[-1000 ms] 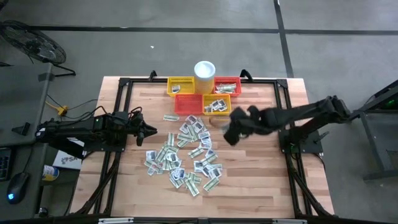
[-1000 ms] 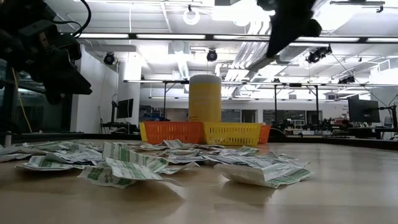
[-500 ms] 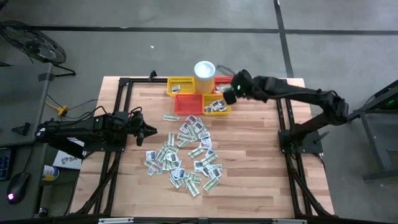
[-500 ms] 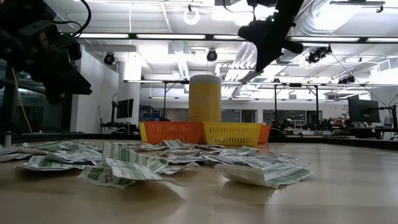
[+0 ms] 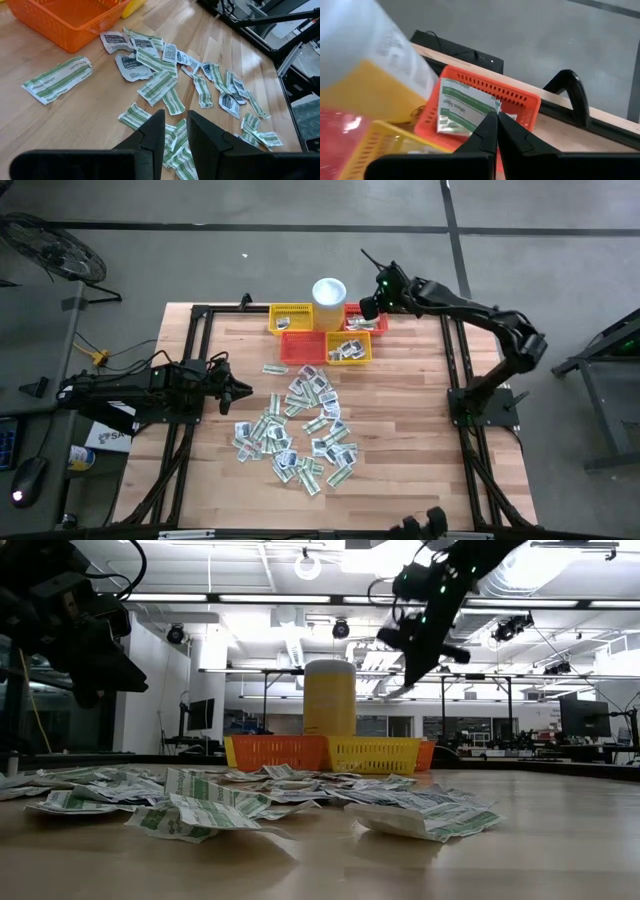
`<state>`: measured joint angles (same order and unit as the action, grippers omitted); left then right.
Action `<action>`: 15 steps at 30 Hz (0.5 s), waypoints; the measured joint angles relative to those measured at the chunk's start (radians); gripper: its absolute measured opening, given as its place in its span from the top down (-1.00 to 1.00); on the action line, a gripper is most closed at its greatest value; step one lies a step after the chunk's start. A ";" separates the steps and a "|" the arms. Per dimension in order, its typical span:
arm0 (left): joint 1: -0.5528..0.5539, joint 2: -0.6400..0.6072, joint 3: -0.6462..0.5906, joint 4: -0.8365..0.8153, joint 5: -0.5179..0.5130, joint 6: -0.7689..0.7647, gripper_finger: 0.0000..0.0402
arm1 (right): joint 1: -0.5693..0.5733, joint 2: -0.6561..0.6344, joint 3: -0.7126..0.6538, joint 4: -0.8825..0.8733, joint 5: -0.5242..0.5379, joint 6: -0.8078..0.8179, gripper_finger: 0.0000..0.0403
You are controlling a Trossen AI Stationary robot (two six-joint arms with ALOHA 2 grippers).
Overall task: Pick & Place First Aid Supplies
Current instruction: Put the green bandage pack into the top orange basket
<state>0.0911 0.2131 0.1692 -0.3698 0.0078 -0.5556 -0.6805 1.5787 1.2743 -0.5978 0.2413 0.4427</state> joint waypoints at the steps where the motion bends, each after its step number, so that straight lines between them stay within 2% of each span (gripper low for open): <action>1: 0.000 0.000 0.000 0.000 0.000 0.000 0.60 | -0.009 0.020 0.000 0.014 -0.007 -0.006 1.00; 10: 0.000 0.000 0.000 0.000 0.000 0.000 0.60 | -0.058 0.187 0.000 0.110 -0.095 -0.020 1.00; 15: 0.000 0.000 0.000 0.000 0.000 0.000 0.60 | -0.060 0.235 0.000 0.119 -0.100 -0.007 1.00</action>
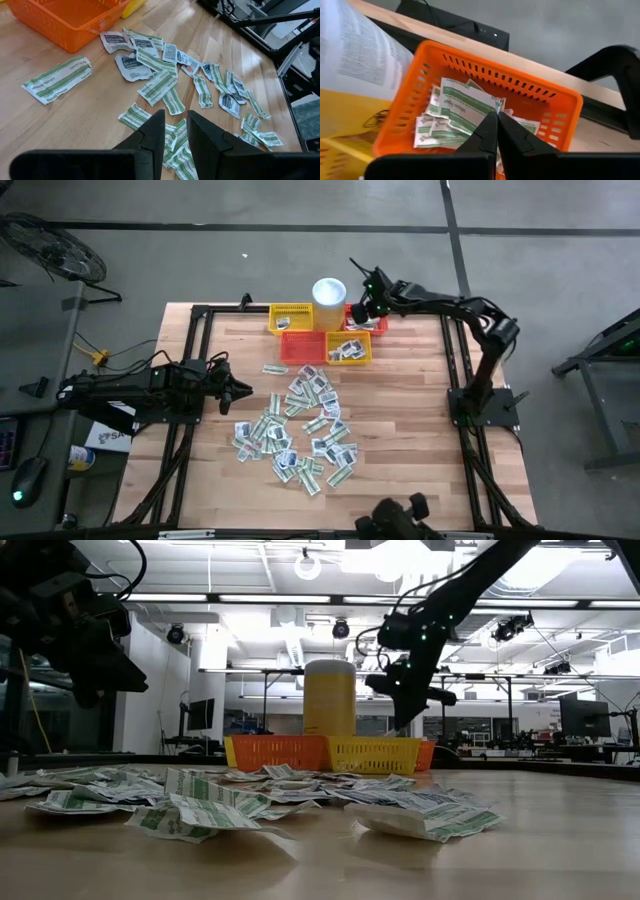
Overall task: Pick & Place First Aid Supplies
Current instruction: Put the green bandage pack into the top orange basket
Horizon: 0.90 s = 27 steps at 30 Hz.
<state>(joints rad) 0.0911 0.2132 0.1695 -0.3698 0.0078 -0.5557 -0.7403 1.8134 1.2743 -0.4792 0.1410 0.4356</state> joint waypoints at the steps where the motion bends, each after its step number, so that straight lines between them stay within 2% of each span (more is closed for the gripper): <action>1: 0.000 0.000 0.000 0.000 0.000 0.000 0.60 | 0.000 0.006 0.000 0.001 0.002 0.001 1.00; 10: 0.000 0.000 0.000 0.000 0.000 0.000 0.60 | 0.001 0.023 0.000 -0.001 -0.008 0.028 0.94; 22: 0.000 0.000 0.000 0.000 0.000 0.000 0.60 | 0.001 -0.006 0.000 -0.049 -0.007 0.057 0.41; 27: 0.000 0.000 0.000 0.000 0.000 0.000 0.60 | -0.002 -0.035 0.000 -0.058 -0.118 0.026 0.34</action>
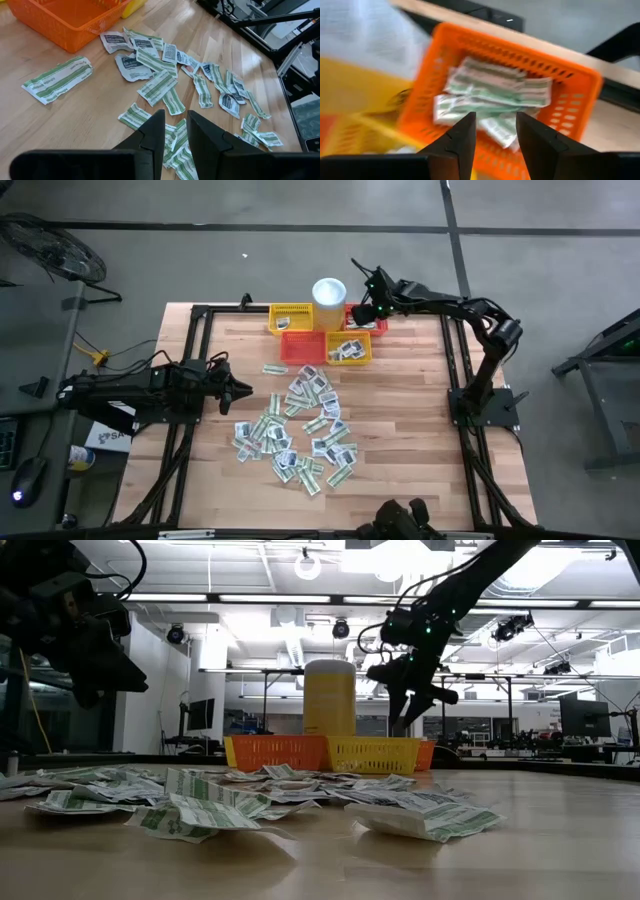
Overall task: Pick & Place First Aid Supplies
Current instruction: Put the green bandage pack into the top orange basket
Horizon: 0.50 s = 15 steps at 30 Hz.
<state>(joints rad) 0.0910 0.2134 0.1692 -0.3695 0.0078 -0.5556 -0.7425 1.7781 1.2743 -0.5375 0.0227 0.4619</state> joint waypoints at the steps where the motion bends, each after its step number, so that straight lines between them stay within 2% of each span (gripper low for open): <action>1: 0.000 0.000 0.000 0.000 0.000 0.000 0.60 | 0.000 -0.006 0.000 -0.006 -0.029 -0.014 0.34; 6: 0.000 0.000 0.000 0.000 0.000 0.000 0.60 | 0.011 -0.036 0.000 -0.066 -0.147 -0.068 0.34; 15: 0.000 0.000 0.000 0.000 0.000 0.000 0.60 | 0.067 -0.110 0.000 -0.218 -0.229 -0.104 0.34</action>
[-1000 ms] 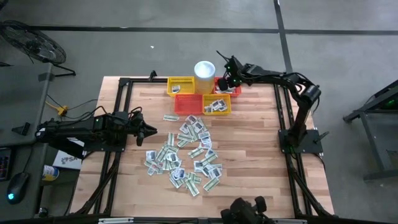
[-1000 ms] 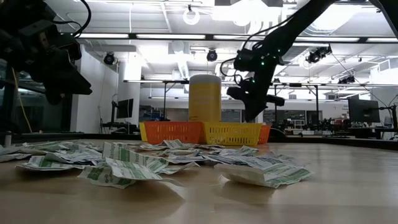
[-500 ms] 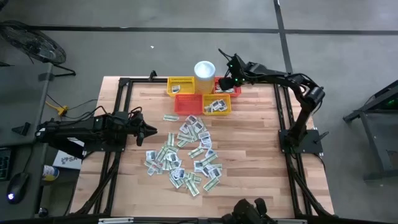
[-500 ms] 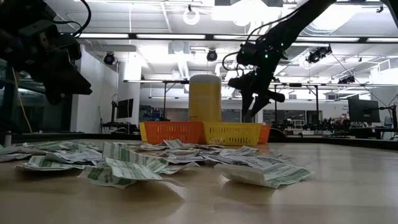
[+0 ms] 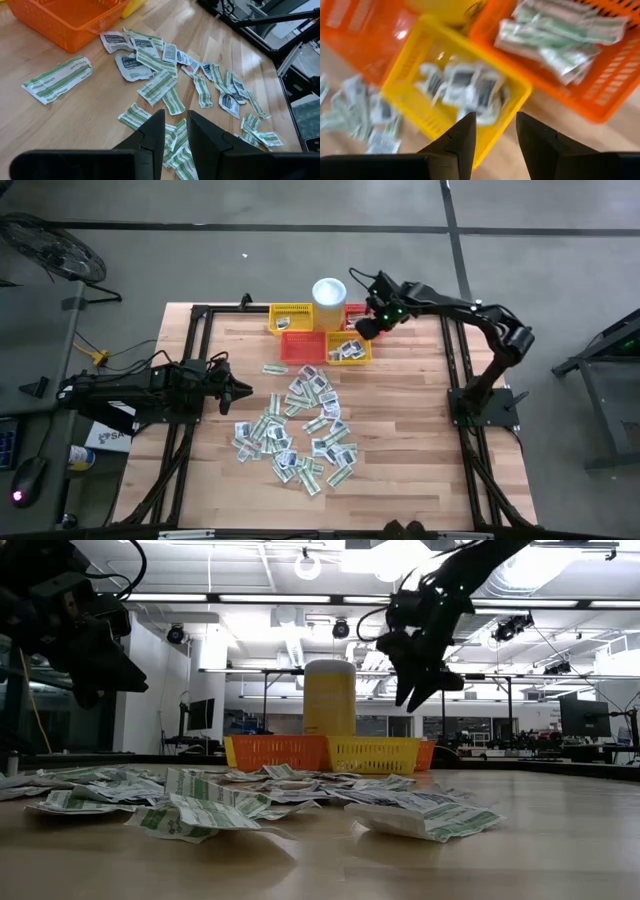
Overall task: Pick & Place First Aid Supplies
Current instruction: Put the green bandage pack into the top orange basket
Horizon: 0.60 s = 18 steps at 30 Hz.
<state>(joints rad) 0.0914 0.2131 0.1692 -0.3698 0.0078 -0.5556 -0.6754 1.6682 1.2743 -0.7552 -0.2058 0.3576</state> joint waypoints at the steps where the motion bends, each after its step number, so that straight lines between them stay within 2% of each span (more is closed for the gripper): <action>1: 0.000 0.000 0.000 0.000 0.000 0.000 0.60 | 0.009 -0.009 0.000 -0.014 -0.019 -0.003 0.34; 8: 0.000 0.000 0.000 0.000 0.000 0.000 0.60 | 0.145 -0.056 0.000 -0.124 -0.100 -0.048 0.34; 14: 0.000 0.000 0.000 0.000 0.000 0.000 0.60 | 0.325 -0.062 0.000 -0.190 -0.086 -0.040 0.34; 18: 0.000 0.000 0.000 0.000 0.000 0.000 0.60 | 0.455 -0.062 0.000 -0.173 -0.008 0.008 0.34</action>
<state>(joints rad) 0.0914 0.2134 0.1692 -0.3695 0.0078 -0.5556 -0.2200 1.6058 1.2743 -0.9284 -0.2134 0.3653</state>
